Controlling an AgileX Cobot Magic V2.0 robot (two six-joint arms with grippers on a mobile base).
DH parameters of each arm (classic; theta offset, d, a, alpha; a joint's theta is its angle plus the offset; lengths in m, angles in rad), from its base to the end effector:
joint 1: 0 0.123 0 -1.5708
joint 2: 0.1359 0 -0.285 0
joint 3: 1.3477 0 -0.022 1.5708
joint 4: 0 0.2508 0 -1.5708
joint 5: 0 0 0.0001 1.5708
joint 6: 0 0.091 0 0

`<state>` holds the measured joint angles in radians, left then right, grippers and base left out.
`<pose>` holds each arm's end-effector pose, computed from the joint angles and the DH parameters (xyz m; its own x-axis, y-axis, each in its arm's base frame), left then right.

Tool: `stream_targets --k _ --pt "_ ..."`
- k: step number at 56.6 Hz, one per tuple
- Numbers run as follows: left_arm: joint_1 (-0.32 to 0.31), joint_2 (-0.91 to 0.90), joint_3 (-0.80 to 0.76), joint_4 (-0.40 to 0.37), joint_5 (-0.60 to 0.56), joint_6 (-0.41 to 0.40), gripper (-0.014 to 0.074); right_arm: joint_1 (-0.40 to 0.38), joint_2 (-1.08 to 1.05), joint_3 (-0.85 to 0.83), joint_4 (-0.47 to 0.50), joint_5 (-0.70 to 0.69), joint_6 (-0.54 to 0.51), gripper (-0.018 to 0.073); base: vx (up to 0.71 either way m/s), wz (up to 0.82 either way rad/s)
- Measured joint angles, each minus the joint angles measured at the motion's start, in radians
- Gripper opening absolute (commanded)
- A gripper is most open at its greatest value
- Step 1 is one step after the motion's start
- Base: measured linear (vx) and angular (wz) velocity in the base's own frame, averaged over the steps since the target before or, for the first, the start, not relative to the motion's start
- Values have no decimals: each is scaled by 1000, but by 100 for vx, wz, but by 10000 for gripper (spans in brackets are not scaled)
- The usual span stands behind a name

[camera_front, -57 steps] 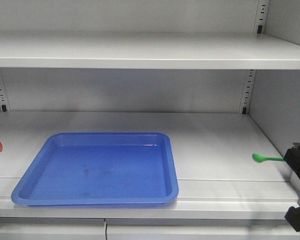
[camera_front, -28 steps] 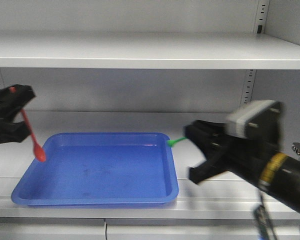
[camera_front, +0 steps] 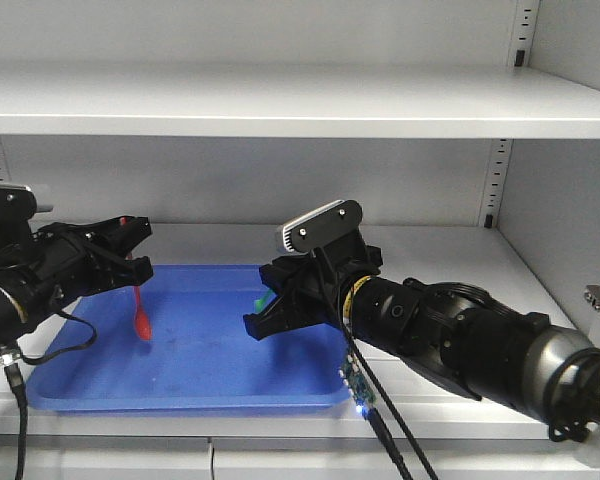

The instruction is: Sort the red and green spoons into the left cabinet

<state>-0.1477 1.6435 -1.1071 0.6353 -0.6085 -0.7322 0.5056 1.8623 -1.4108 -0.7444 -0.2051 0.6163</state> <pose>0.3713 -0.0864 0.3179 -0.0285 -0.1737 -0.9844 0.4764 0.8634 -0.1661 0.3863 0.2281 0.2945 -0.1131 -0.1954 -0.9742 -0.6152 0.7837 -0.0858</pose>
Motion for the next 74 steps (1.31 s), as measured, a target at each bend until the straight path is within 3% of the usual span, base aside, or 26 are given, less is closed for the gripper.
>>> stream_targets --k 11,20,29,42,47,55,59,66,70,74 --pt "0 38 -6 3 -31 0 249 0 15 -10 27 13 17 309 0 0" --pt "0 47 -6 4 -30 0 489 0 22 -10 30 15 37 468 0 0" --pt "0 47 -6 4 -30 2 645 0 22 -10 31 16 38 531 0 0" --pt "0 47 -6 13 -30 7 652 0 22 -10 31 16 38 532 0 0" --pt "0 47 -6 102 -30 36 639 0 22 -10 31 16 38 532 0 0" --pt "0 47 -6 308 -46 204 617 0 22 -10 31 16 38 532 0 0" --pt "-1 47 -6 331 -47 239 610 0 22 -10 31 16 39 532 0 0" --pt "-1 47 -6 254 -21 257 606 0 22 -10 31 16 40 532 0 0" --pt "-1 47 -6 141 -16 243 606 0 22 -10 31 16 40 532 0 0" --pt "-1 47 -6 -28 -18 191 603 0 22 -10 31 16 40 532 0 0"
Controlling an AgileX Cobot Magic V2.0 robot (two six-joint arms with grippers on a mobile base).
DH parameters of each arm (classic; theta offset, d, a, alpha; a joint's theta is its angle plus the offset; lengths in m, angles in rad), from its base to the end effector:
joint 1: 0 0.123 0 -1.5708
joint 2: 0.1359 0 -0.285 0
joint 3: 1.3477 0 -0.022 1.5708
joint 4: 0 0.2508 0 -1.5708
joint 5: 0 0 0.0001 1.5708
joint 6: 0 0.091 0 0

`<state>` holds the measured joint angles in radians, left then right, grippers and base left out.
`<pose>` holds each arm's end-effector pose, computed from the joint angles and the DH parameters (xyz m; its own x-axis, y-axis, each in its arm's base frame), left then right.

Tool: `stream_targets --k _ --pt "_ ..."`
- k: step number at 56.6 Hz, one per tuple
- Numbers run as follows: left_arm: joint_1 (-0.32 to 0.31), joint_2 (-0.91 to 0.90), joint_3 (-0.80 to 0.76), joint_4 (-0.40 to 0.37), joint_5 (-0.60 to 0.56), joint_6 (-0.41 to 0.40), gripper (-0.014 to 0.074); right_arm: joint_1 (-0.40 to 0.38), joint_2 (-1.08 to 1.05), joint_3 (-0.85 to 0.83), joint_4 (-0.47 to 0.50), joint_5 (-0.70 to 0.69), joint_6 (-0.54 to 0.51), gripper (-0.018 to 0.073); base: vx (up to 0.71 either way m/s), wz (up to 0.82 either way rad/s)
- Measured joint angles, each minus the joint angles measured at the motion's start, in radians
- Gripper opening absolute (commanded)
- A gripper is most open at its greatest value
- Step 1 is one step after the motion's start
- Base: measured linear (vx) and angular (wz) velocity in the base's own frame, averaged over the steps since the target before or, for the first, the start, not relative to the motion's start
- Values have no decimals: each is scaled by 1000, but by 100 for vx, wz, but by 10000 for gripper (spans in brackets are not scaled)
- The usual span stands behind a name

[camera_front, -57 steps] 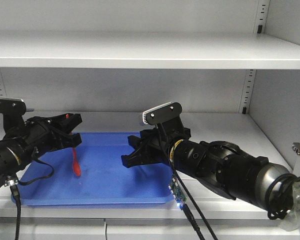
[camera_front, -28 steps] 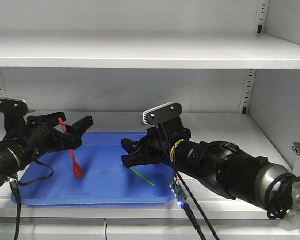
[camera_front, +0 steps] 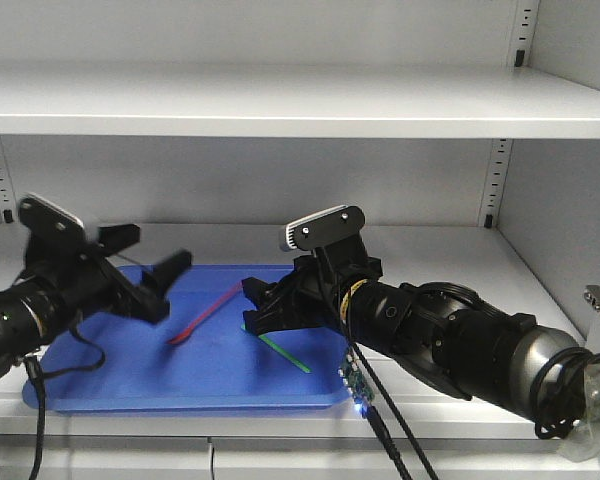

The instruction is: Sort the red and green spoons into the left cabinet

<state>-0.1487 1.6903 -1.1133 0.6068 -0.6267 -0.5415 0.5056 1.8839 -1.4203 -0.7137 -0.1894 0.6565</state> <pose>0.3806 -0.0877 0.3041 0.0325 -0.0328 -0.9989 0.4712 0.8819 -0.0136 0.3908 0.2291 0.2871 -0.1731 -0.1506 -0.9733 -0.5946 0.8038 -0.0186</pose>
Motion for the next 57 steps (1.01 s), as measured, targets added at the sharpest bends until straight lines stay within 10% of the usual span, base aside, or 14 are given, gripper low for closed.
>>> stream_targets --k 10,57 --pt "1 0 0 -244 -2 -88 589 0 0 0 0 0 0 532 0 0" --pt "1 -8 5 -182 17 -88 587 0 0 0 0 0 0 532 0 0"
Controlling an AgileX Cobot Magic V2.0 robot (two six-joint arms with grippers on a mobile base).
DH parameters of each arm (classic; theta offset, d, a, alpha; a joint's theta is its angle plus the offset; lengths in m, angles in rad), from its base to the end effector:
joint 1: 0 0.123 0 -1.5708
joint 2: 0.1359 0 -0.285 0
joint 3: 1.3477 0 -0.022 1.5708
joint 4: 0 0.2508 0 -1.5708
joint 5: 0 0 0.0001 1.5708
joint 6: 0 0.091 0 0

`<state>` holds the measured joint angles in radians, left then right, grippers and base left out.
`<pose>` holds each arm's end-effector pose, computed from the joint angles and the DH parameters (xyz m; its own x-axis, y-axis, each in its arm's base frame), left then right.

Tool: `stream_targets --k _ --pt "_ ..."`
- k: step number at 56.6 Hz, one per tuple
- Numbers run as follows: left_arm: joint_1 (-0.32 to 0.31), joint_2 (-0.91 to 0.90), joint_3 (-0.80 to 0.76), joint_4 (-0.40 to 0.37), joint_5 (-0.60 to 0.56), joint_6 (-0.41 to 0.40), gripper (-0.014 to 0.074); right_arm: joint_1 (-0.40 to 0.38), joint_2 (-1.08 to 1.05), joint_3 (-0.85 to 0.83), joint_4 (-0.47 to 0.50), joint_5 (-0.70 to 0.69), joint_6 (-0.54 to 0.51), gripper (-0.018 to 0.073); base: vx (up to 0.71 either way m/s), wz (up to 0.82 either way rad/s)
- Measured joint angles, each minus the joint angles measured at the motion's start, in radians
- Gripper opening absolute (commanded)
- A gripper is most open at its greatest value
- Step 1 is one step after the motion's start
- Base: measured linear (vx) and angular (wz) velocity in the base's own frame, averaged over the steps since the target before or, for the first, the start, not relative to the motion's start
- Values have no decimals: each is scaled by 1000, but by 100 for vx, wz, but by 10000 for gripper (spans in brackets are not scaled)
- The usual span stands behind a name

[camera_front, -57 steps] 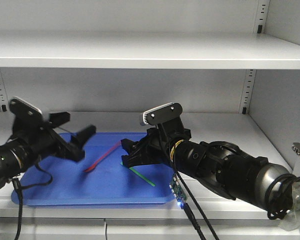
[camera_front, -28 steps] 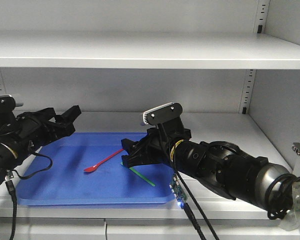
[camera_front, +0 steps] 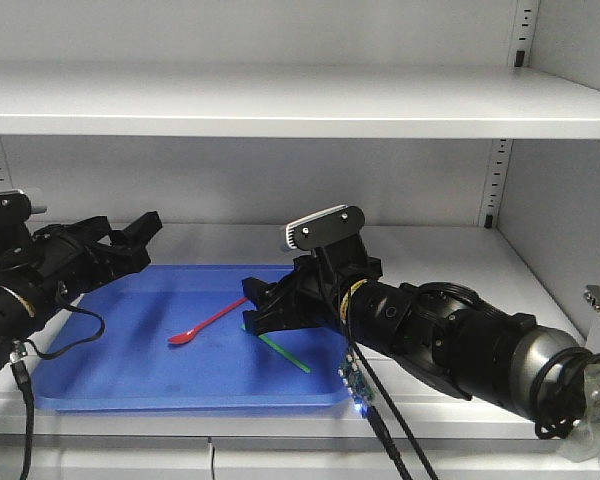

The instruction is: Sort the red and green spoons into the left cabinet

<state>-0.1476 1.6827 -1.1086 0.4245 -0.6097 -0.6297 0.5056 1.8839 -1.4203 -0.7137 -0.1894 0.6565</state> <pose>0.3826 -0.0786 0.3084 -0.0259 -0.2628 -0.9645 0.3828 0.8887 -0.2524 0.3908 0.2291 0.2871 -0.1731 -0.1506 -0.9733 -0.5946 0.8038 -0.0186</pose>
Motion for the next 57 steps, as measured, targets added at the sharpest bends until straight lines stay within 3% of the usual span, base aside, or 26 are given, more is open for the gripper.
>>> stream_targets --k 16,23,33,43,48,57 --pt "0 -291 249 0 189 36 552 0 0 0 0 0 0 532 0 0" --pt "0 -486 386 -10 333 74 458 0 0 0 0 0 0 532 0 0" --pt "0 -789 551 -134 544 255 226 0 0 0 0 0 0 532 0 0" --pt "20 -1082 736 -196 555 457 -2 0 0 0 0 0 0 532 0 0" --pt "62 -1241 854 -239 555 494 -8 0 0 0 0 0 0 532 0 0" --pt "129 -1463 1010 -298 558 492 -8 0 0 0 0 0 0 532 0 0"
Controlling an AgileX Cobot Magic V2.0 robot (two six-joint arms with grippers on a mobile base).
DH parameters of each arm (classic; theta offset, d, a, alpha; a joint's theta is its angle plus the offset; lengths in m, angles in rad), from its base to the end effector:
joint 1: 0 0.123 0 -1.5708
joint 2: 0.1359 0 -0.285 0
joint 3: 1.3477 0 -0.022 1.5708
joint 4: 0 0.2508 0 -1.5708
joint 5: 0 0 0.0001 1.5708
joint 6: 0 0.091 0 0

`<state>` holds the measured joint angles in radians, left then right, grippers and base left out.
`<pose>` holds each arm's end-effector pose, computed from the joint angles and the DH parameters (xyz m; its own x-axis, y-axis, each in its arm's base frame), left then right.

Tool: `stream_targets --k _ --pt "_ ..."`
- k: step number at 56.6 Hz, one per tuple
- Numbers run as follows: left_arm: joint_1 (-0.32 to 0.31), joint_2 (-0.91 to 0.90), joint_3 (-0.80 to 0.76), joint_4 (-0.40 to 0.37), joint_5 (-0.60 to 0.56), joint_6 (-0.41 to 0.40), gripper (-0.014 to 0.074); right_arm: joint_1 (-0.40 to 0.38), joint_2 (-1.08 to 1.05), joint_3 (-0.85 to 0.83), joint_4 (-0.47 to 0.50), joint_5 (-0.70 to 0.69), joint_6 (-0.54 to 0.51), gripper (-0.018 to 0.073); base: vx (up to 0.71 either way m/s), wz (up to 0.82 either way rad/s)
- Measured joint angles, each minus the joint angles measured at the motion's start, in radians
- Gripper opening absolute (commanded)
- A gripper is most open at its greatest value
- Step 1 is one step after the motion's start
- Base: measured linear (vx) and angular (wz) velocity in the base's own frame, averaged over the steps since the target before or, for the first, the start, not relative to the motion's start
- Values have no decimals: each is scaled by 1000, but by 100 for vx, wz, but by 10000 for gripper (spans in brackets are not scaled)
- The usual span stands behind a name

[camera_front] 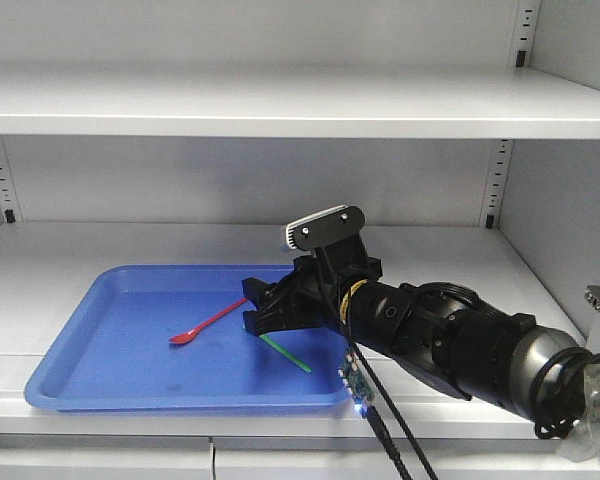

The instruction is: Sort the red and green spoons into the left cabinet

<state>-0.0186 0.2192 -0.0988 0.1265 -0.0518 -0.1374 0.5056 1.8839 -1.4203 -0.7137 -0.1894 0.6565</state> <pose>0.0751 -0.0020 0.2373 0.0179 -0.0114 -0.9998 0.0253 0.9996 -0.0110 0.3908 0.2291 0.2871 -0.1731 -0.1506 -0.9733 -0.5946 0.8038 -0.0186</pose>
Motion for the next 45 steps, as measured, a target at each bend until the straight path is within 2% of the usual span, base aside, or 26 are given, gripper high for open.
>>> stream_targets --k 13,45 --pt "8 -220 125 -5 13 -24 -8 0 0 0 0 1 0 532 0 0" --pt "11 -227 125 -7 60 -36 -8 0 0 0 0 1 0 532 0 0"
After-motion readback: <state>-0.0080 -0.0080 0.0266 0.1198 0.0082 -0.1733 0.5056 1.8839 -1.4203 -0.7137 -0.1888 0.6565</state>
